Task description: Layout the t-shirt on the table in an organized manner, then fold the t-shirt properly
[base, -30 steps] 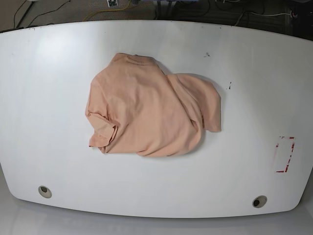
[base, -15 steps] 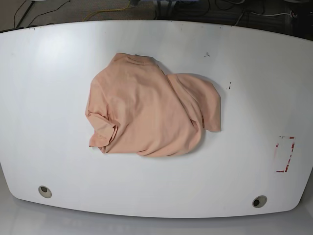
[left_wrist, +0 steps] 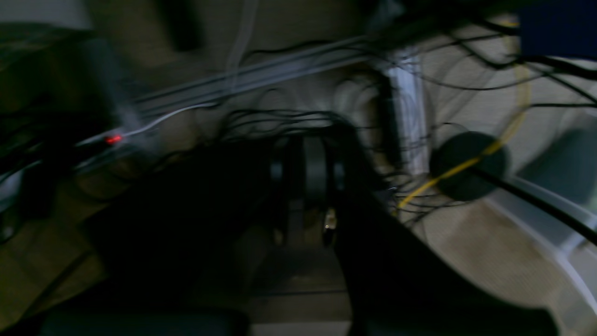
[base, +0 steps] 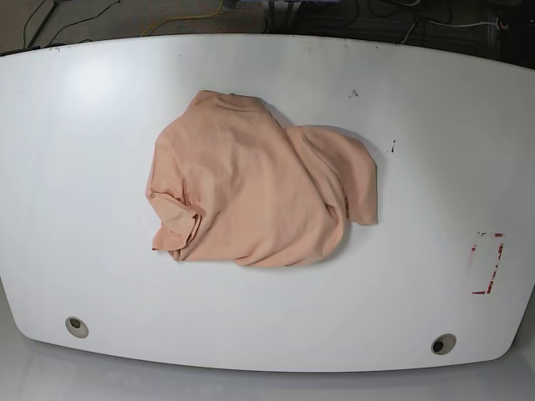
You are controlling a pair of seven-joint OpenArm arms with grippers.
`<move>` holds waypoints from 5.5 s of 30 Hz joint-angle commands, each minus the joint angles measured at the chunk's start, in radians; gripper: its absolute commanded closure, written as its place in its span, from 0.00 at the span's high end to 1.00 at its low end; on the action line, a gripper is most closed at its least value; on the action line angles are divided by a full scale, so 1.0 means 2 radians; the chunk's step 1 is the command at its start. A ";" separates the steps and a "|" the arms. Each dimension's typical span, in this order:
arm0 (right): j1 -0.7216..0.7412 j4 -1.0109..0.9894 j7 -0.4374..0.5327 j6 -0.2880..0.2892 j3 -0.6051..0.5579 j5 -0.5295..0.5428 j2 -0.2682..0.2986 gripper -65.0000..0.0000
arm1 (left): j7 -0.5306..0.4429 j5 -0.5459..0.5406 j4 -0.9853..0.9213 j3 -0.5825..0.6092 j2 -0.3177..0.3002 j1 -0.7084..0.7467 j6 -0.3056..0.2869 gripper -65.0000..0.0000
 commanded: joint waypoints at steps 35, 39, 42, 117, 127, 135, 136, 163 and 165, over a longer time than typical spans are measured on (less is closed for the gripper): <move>-0.120 0.227 0.011 0.008 0.001 0.082 -0.002 0.19 | -0.012 -0.040 0.258 -0.056 0.000 0.154 0.001 0.06; -0.094 0.228 0.011 0.008 0.000 0.082 -0.002 0.19 | -0.012 -0.051 0.260 -0.057 0.000 0.134 0.000 0.06; -0.074 0.228 0.011 0.008 0.000 0.081 0.000 0.19 | -0.012 -0.052 0.262 -0.057 0.000 0.126 0.000 0.06; 0.338 0.070 -0.160 0.003 -0.268 -0.077 0.089 0.63 | -0.022 -0.051 0.272 -0.059 0.051 -0.085 -0.002 0.45; 0.342 0.064 -0.159 0.003 -0.268 -0.077 0.089 0.24 | -0.022 -0.051 0.272 -0.059 0.021 -0.087 -0.002 0.45; 0.338 0.073 -0.159 0.003 -0.268 -0.077 0.089 0.03 | -0.022 -0.052 0.272 -0.059 0.021 -0.090 -0.002 0.45; 0.338 0.081 -0.159 0.003 -0.267 -0.077 0.089 0.01 | -0.022 -0.052 0.271 -0.059 0.021 -0.092 -0.002 0.45; 0.320 0.228 -0.103 0.007 -0.196 -0.079 0.078 0.00 | 0.069 -0.054 0.267 -0.056 0.024 -0.186 -0.002 0.45; 0.338 0.228 -0.103 0.008 -0.185 -0.078 0.072 0.00 | 0.078 -0.054 0.266 -0.056 0.024 -0.198 -0.002 0.45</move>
